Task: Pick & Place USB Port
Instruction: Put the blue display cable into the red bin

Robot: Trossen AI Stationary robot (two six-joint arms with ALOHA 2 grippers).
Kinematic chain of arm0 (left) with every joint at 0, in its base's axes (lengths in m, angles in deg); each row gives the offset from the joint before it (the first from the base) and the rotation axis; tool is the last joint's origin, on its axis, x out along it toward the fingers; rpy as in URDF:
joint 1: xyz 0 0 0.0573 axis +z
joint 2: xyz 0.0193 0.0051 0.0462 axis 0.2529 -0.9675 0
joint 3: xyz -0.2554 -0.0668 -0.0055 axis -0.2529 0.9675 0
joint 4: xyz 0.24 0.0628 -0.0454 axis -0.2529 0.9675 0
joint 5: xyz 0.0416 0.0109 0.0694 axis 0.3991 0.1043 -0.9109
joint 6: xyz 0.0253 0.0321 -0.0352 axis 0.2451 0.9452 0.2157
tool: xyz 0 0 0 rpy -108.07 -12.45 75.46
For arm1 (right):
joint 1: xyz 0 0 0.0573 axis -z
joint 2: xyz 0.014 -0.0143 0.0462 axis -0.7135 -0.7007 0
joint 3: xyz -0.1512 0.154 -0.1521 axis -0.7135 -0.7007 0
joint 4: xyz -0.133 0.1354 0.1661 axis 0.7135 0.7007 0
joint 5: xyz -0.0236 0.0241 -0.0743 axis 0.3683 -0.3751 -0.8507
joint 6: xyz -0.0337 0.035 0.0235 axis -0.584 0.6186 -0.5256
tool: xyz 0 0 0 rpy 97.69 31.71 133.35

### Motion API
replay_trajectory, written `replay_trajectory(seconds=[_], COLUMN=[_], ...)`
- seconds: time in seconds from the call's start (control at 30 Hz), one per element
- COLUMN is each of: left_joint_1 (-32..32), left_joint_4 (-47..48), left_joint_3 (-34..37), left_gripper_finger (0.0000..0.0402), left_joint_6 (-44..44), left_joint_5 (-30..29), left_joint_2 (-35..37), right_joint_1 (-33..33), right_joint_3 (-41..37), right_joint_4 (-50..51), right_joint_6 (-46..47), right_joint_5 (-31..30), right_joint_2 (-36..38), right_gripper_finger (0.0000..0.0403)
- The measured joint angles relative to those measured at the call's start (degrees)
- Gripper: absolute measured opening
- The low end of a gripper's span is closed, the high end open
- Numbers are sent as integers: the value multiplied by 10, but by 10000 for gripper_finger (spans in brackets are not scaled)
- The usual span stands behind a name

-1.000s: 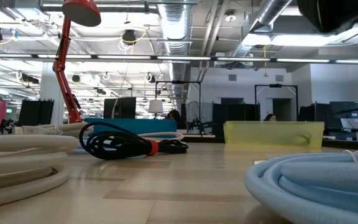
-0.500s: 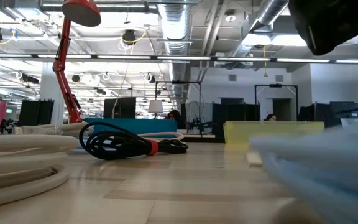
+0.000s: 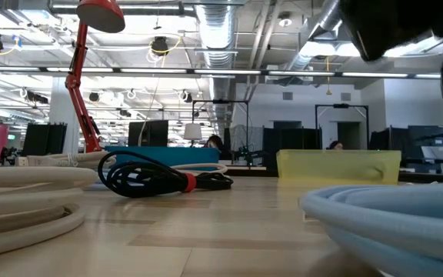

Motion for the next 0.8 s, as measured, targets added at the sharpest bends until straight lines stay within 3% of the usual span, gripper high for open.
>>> replay_trajectory(seconds=[0.43,0.8], left_joint_1=[0,0], left_joint_4=[6,8], left_joint_3=[0,0], left_gripper_finger=[6,5], left_joint_6=[0,0], left_joint_5=[0,0], left_joint_2=[0,0], right_joint_1=[-1,-2], right_joint_3=[-28,-62], right_joint_4=[-45,-77], right_joint_6=[1,2], right_joint_5=[-5,-9], right_joint_2=[-8,-8], right_gripper_finger=[175,152])
